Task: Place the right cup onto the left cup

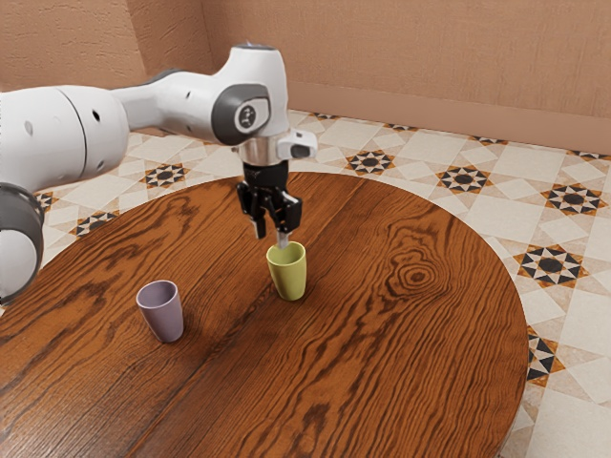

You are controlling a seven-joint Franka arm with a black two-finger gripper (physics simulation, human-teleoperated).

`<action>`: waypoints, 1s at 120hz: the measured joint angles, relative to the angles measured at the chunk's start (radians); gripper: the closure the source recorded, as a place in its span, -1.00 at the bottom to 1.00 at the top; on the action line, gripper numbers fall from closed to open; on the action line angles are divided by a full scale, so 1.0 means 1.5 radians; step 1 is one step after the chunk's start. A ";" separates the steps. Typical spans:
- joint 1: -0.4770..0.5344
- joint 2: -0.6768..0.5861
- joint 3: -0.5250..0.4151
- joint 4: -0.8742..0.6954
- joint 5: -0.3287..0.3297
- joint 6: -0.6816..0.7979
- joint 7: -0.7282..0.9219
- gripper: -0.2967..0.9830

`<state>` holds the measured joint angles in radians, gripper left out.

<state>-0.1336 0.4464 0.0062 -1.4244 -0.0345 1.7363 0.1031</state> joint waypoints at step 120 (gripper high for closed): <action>0.059 0.230 -0.061 0.197 0.008 0.017 0.021 0.06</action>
<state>-0.0458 0.7907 -0.0847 -1.1286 -0.0229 1.7611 0.1345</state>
